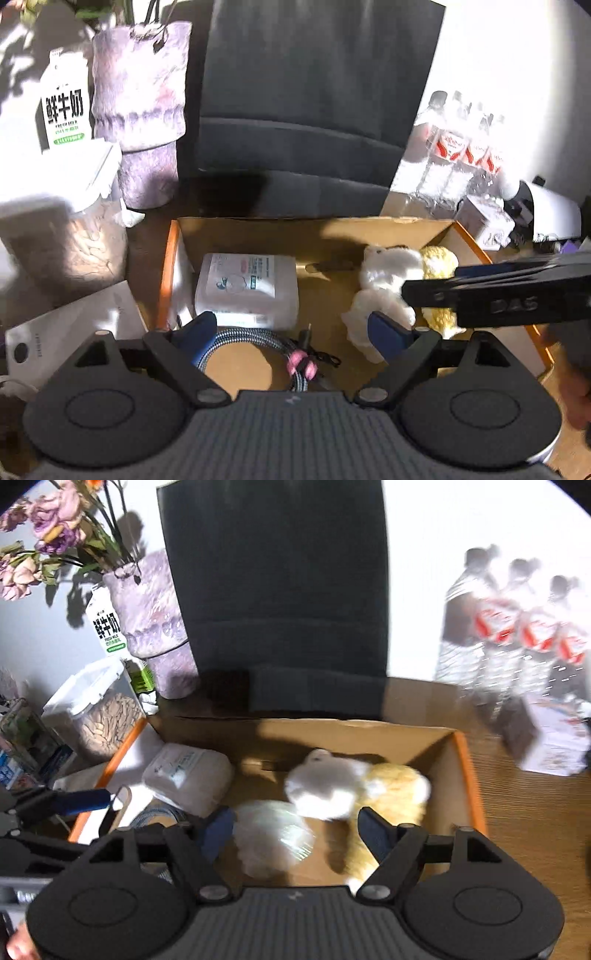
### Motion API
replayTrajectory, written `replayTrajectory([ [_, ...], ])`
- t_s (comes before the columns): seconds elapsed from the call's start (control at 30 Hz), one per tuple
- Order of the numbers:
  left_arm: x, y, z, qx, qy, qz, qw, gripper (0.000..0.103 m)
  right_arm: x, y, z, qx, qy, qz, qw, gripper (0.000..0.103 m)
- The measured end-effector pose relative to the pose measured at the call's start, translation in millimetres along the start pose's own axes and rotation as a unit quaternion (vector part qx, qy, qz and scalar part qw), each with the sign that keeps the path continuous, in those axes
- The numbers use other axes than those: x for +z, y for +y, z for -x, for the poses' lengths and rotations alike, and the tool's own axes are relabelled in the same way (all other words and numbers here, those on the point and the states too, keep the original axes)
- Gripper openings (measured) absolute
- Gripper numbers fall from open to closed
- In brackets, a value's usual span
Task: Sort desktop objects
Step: 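Open both tools to drop the cable and clear bag into the box, then move the left tool to the white round lid while the right tool moves to the navy pouch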
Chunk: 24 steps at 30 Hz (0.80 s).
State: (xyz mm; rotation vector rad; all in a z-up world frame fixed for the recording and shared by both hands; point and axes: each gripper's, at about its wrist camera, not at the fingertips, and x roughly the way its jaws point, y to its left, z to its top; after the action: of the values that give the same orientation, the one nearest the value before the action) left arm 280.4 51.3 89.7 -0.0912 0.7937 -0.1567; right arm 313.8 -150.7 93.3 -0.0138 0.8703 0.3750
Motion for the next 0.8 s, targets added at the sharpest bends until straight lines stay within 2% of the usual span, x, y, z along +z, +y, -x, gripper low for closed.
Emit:
replayTrajectory([
  [0.1,-5.7,-2.9,12.6,0.014,-0.002,0.018,0.9997,0.095,-11.1,-9.1,22.1,-0.012,-0.005,-0.006,1.0,0.074],
  [0.27,-9.1,-5.2,40.9,0.036,-0.027,0.05,0.9977,0.1,-32.9,-21.5,56.6,-0.03,-0.021,-0.009,0.999,0.075],
  [0.4,-16.6,-16.9,60.6,0.049,-0.051,0.051,0.9962,0.103,-49.1,-24.9,75.2,-0.028,-0.03,-0.016,0.999,0.077],
  [0.53,-30.3,-32.1,75.2,0.053,-0.05,0.046,0.9963,0.103,-68.5,-19.7,104.5,-0.035,-0.061,-0.014,0.997,0.077],
  [0.7,-73.5,-56.5,124.1,0.059,-0.107,0.02,0.9923,0.103,-120.3,-3.9,143.5,-0.033,-0.113,0.024,0.993,0.084],
  [0.8,-107.7,-69.1,149.0,0.056,-0.117,0.0,0.9915,0.103,-161.4,1.0,159.1,-0.03,-0.126,0.031,0.991,0.084],
])
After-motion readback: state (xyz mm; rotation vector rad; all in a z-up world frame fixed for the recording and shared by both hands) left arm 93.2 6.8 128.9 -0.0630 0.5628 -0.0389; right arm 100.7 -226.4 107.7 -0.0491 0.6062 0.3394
